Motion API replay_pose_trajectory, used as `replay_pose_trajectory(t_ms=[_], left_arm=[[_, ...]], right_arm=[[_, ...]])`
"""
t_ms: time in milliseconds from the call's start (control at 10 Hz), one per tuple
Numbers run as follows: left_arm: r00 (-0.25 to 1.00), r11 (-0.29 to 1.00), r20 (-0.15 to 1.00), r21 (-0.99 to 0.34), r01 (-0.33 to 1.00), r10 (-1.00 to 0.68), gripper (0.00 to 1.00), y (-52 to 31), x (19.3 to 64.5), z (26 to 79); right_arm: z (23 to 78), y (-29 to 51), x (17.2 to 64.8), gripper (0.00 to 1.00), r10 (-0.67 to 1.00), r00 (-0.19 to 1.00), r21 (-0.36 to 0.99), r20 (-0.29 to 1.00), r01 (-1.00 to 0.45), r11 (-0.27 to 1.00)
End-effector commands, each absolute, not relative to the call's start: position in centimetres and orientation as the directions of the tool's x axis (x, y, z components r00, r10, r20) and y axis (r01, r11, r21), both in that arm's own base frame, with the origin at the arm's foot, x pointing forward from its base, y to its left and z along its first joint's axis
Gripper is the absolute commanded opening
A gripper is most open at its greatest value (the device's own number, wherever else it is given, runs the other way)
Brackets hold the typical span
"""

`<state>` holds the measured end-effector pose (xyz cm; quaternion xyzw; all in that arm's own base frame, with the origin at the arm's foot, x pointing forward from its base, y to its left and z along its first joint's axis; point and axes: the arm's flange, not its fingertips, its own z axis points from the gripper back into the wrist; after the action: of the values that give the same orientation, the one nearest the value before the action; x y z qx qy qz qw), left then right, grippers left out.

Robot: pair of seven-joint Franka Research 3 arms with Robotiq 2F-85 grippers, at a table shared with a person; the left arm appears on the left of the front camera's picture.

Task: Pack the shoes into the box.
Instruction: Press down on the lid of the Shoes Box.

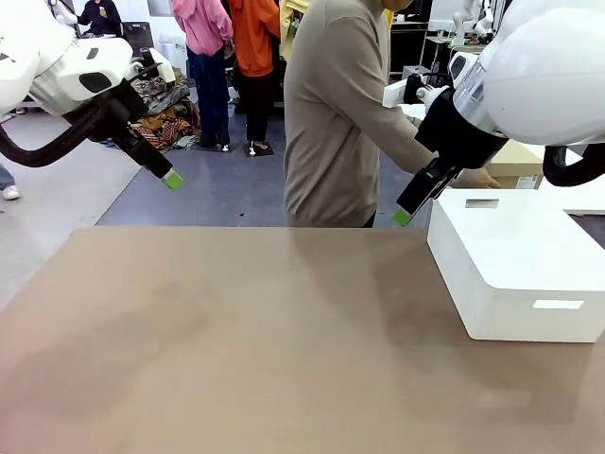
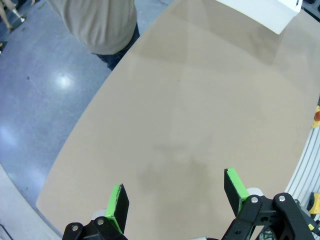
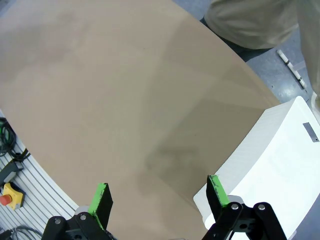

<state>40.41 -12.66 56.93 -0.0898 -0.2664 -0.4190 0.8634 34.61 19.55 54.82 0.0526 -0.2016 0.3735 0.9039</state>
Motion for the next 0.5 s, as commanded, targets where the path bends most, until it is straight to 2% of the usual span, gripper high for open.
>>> replay_pose_trajectory(t_ms=[0,400], left_arm=[[0.521,0.642,0.523,0.068,0.763,-0.675,1.0,-12.57,40.42,57.19],[0.521,0.642,0.523,0.068,0.763,-0.675,1.0,-12.57,40.42,57.19]], right_arm=[[54.95,19.5,34.8,1.0,0.651,0.643,-0.053,0.403,-0.693,0.719],[54.95,19.5,34.8,1.0,0.651,0.643,-0.053,0.403,-0.693,0.719]])
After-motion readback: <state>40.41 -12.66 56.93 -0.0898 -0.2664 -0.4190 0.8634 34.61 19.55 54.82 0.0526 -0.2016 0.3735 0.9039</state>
